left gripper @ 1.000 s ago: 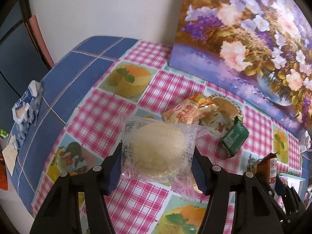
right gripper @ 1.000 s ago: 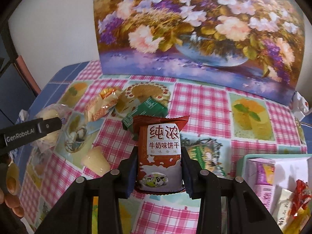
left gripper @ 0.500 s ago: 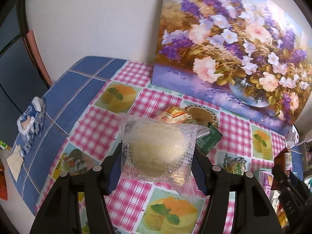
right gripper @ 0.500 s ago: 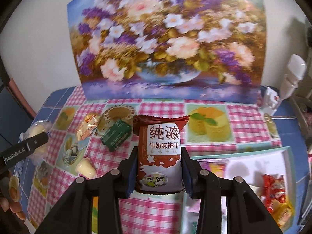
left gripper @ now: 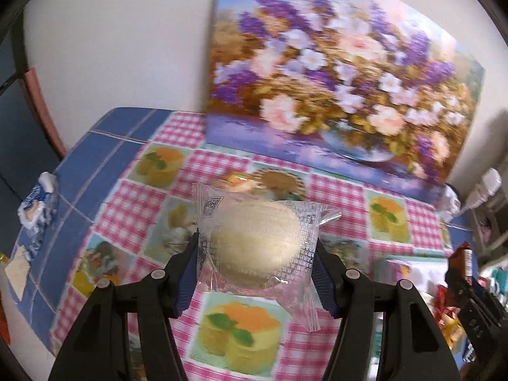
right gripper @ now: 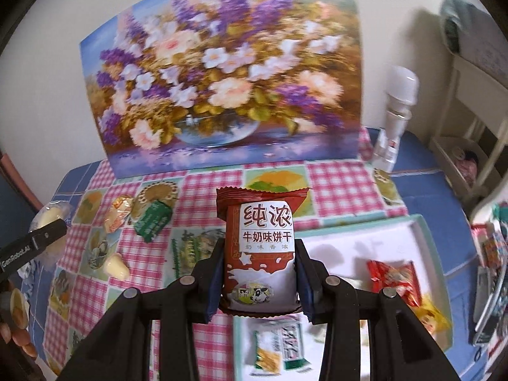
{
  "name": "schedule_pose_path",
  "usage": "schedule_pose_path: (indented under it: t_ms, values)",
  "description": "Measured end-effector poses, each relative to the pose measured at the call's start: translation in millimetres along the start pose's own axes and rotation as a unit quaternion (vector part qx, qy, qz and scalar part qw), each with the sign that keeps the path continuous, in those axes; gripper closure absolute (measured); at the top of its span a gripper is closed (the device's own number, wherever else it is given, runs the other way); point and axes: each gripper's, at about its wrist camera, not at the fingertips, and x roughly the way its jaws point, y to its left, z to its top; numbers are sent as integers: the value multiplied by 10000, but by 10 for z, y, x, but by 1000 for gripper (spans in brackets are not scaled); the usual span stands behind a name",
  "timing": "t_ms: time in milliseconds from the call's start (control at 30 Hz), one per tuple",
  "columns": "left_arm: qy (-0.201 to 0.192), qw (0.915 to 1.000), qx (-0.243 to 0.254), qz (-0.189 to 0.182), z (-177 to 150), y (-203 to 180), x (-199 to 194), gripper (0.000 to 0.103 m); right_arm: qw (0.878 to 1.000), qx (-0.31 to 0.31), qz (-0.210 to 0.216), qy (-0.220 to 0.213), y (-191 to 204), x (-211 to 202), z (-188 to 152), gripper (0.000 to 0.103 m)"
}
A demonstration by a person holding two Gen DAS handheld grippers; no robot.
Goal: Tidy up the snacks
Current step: 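Carry the round bread and biscuit pack into the white tray and open both tools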
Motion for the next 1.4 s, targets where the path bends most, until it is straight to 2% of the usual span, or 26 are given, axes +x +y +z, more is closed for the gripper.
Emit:
schedule_pose_path:
  t_ms: [167,400,600,800,933,1033,1267,1400]
  values:
    - [-82,9987,490,-73,-64,-411,-91,38,9995,309,-112,-35,-312,-117,-67,61]
    - [-69,9927,1029,-624,-225,-1011,-202,38,9966,722,-385,-45,-766,-229,-143,61]
    - [71,9835,1538,-946,-433,-1508,-224,38,9916,1151,-589,-57,-1150,-290,-196,61]
    - [226,9731,2068,-986,-658,-1890,-156,38,9885,1365,-652,-89,-1364,-346,-226,61]
    - [404,9672,2320,-951,-798,-2047,-49,38,9875,1443,-640,28,-1416,-268,-255,61]
    - [577,9639,2421,-945,-871,-2110,56,38,9872,1444,-617,280,-1428,-134,-313,61]
    - [799,9583,2604,-862,-1011,-2207,207,38,9864,1457,-529,545,-1433,49,-396,61]
    - [892,9567,2603,-945,-1077,-2234,283,38,9855,1476,-542,636,-1440,96,-422,61]
